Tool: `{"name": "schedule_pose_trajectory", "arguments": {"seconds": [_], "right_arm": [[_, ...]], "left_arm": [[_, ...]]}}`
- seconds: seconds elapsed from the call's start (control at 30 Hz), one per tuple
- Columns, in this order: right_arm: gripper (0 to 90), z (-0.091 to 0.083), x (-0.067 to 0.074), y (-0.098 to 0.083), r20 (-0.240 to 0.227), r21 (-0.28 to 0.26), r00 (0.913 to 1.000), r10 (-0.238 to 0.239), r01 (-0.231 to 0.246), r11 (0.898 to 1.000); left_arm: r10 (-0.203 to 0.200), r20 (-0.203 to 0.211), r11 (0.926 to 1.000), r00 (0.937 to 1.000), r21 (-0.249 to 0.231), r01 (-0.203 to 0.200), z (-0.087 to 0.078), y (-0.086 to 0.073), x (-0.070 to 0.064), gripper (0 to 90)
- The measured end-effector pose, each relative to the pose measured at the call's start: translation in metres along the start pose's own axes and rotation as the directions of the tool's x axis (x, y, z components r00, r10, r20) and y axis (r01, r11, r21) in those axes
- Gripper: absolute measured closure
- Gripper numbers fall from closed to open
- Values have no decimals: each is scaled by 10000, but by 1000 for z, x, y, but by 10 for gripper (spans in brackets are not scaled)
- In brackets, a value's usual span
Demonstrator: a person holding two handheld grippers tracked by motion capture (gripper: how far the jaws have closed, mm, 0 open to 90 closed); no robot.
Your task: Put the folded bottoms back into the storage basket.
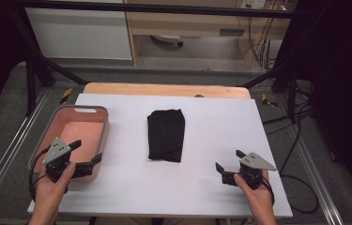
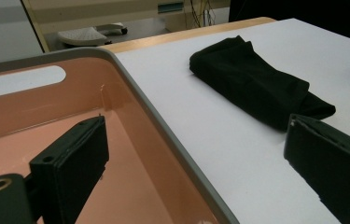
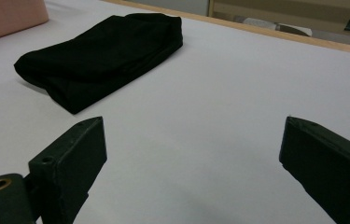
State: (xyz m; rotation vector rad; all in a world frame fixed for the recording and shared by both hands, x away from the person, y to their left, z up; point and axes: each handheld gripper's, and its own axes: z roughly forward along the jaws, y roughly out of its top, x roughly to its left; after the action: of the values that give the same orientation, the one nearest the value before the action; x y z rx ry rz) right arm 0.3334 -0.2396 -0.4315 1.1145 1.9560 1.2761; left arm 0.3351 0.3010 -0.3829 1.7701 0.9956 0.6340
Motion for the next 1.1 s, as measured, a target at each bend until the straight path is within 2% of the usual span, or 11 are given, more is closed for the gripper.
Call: {"name": "schedule_pose_trajectory", "arguments": {"seconds": [0.17, 0.4, 0.43, 0.5, 0.57, 0.67, 0.7, 0.8, 0.93, 1.1], "right_arm": [[76, 1, 0, 1, -53, -60, 10000, -45, 45, 10000], [77, 1, -2, 2, -36, -177, 10000, 72, -72, 9998], [77, 2, -2, 2, -31, -203, 10000, 41, -42, 9998], [77, 2, -2, 3, -29, -202, 10000, 31, -32, 9998], [77, 3, -1, 3, 1, -175, 10000, 25, -25, 9998], [75, 3, -1, 3, -31, -131, 10000, -24, 23, 9999], [75, 3, -1, 2, -1, -127, 10000, -4, 4, 9999], [75, 2, -2, 4, 35, -184, 9999, 116, -116, 9998], [74, 1, -2, 5, 59, -176, 9999, 158, -157, 9997], [70, 1, -1, 5, 47, -97, 10000, 72, -72, 9999]], "left_arm": [[88, 148, 9999, 9999, 87, -90, 3, -1, -3, 60], [158, 232, 9994, 9996, -302, -151, 3, 3, -11, 59], [232, 223, 9990, 9995, -392, -223, 3, 4, -12, 59], [671, 140, 9961, 9976, -581, -662, 3, 5, -18, 58], [700, 347, 9960, 9969, -573, -680, 3, 8, -23, 52], [724, 650, 9971, 9953, -287, -707, 6, 15, -36, 55], [724, 650, 9971, 9953, -287, -707, 6, 15, -36, 54], [918, 850, 9957, 9921, -208, -903, 11, 21, -48, 53], [1068, 1115, 9942, 9880, -36, -1071, 22, 27, -64, 54], [1273, 1352, 9907, 9826, 315, -1326, 38, 29, -76, 48]]}}
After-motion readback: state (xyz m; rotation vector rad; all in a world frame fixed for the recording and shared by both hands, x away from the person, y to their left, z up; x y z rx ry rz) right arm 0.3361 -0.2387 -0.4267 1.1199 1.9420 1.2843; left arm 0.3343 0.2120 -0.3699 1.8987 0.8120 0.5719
